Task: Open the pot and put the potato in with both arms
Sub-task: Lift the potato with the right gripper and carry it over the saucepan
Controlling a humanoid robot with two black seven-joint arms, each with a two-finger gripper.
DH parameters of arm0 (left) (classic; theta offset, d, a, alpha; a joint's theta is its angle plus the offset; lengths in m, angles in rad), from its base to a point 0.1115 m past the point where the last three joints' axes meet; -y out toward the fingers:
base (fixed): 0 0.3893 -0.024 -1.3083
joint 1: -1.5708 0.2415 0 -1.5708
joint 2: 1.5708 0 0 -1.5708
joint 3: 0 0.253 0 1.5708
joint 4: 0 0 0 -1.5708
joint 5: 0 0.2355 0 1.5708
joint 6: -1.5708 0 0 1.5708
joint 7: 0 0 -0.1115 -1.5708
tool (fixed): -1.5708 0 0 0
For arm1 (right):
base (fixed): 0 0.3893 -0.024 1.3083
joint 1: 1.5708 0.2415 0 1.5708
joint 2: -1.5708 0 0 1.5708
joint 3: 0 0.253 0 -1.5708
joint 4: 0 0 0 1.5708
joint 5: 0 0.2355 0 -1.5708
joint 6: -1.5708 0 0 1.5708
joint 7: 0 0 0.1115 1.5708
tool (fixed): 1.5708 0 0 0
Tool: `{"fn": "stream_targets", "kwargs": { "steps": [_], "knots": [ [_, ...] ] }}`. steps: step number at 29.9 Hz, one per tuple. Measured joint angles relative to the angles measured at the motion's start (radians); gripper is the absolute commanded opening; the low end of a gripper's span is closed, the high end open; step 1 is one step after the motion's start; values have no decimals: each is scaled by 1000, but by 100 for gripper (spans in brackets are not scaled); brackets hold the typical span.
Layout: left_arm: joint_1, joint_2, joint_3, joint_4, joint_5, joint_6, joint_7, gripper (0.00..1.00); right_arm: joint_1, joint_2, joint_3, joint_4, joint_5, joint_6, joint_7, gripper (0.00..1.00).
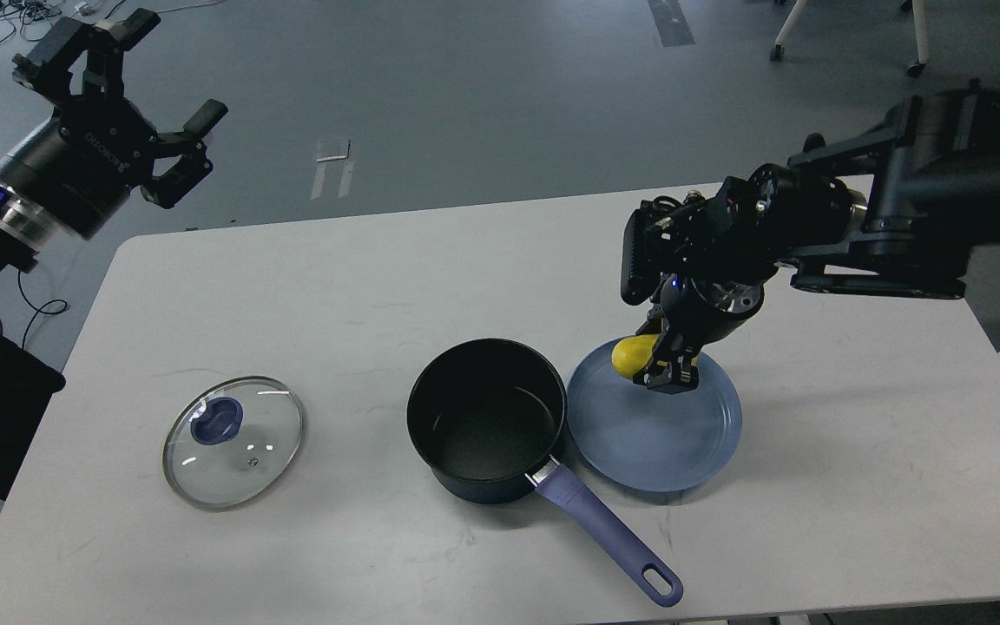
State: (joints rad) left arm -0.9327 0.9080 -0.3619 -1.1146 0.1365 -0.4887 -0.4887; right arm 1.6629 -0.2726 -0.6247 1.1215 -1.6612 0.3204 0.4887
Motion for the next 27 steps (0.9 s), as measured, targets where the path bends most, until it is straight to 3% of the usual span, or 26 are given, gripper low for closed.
{"fn": "stream_targets", "kwargs": {
  "steps": [9,20,27],
  "knots": [
    [0,-1,0,-1,0,0,0,98,71,61,63,-12,174,-18,0,16],
    [0,-11,-13,1,-6,0,0,98,46,254,66,-106,279,-47,0,16],
    [0,-11,-14,0,-8,0,0,98,9,272,25,-116,339,-53,0,17]
  ]
}}
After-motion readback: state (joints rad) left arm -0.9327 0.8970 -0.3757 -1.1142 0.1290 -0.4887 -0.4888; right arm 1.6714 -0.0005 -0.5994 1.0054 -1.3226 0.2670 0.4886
